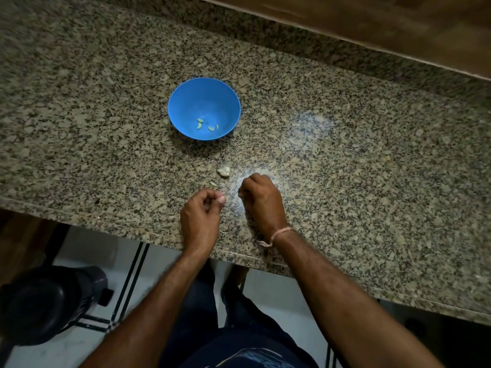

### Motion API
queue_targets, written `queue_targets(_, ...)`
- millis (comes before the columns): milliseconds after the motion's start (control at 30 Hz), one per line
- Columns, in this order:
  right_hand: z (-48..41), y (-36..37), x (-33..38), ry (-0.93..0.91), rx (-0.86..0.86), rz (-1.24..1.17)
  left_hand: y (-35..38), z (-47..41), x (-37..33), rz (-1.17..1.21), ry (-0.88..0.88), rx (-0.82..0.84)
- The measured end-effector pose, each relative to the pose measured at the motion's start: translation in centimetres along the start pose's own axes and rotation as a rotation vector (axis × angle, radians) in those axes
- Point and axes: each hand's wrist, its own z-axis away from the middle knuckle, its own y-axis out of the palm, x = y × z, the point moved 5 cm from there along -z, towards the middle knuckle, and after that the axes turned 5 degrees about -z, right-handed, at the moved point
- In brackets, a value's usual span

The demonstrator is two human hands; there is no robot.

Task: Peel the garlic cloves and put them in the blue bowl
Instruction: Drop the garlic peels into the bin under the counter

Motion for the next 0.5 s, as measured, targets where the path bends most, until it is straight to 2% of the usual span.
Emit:
queue_targets(200,-0.2,1.0,0.4,-0.11,0.012,0.219,-0.2,0.0,0.1,0.001,-0.016,0.006)
queue_targets(333,1.9,1.8,1.8,-0.107,0.107,0.229,-0.8,0.4,0.5,0.055,-0.044,0.003)
queue_targets(400,3.3,2.4,2.6,0.046,0.154,0.052,-1.5,0.7,1.2,0.101,-0.061,-0.019)
queue_targets(500,4.0,3.5,4.0,0.439,0.162,-0.543,-3.3,1.3,2.8,0.135,-0.094,-0.055)
